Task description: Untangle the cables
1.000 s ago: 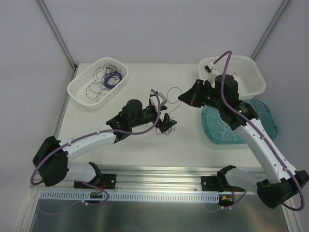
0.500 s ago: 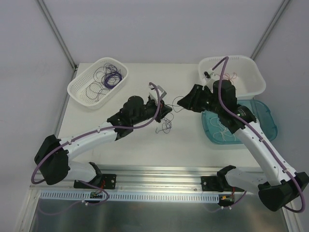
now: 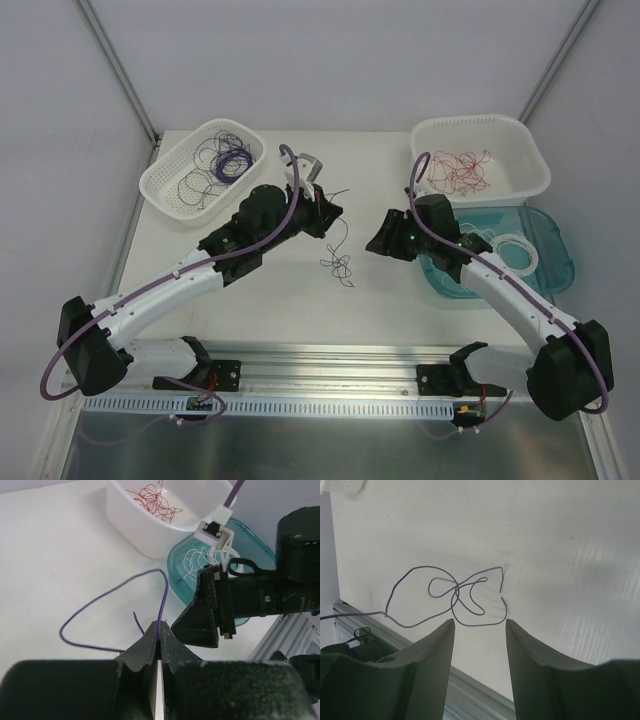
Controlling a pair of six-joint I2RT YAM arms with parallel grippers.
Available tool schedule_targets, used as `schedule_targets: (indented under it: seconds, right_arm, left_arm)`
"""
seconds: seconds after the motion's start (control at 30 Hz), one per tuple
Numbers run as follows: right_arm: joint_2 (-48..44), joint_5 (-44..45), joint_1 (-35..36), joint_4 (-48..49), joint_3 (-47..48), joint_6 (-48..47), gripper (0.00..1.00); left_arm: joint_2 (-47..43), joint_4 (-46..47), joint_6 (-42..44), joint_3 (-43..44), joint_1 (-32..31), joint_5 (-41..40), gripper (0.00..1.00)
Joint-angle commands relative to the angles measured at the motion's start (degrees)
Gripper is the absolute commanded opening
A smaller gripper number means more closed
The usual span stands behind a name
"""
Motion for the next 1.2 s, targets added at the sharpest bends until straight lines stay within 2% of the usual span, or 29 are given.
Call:
schedule_targets:
  seconds: [0.0, 0.17, 0.57, 0.97, 1.03, 1.17]
  right_arm:
    - [3.46, -4.26, 0.24, 11.13, -2.2, 0.14, 0.51]
    - [9.01, -8.23, 1.56, 15.09, -2.99, -1.09, 0.56]
    - [14.56, -15.35, 4.81, 26.69, -7.48, -4.79, 0.62]
    - [20.0, -14.12, 8.33, 29.95, -2.56, -6.28, 0.63]
    - [21.06, -14.03, 8.86, 30.04, -1.77, -6.28, 0.58]
    - [21.85, -13.51, 9.21, 30.48, -2.2, -6.1, 0.35]
  left_arm:
    - [-1.27, -2.17, -3.09, 3.51, -0.11, -2.96, 0.0]
    - [-1.18, -3.31, -3.36, 5.1, -0.11, -4.1, 0.0]
    - [-1.44, -4.46, -3.8, 7.47, -0.11, -5.6, 0.0]
    - [-1.44, -5.25, -4.59, 9.4, -0.11, -7.8, 0.0]
    - [-1.44, -5.42, -4.68, 9.76, -0.2, -7.8, 0.0]
    - [-1.7, -6.3, -3.11, 10.63, -0.11, -9.2, 0.0]
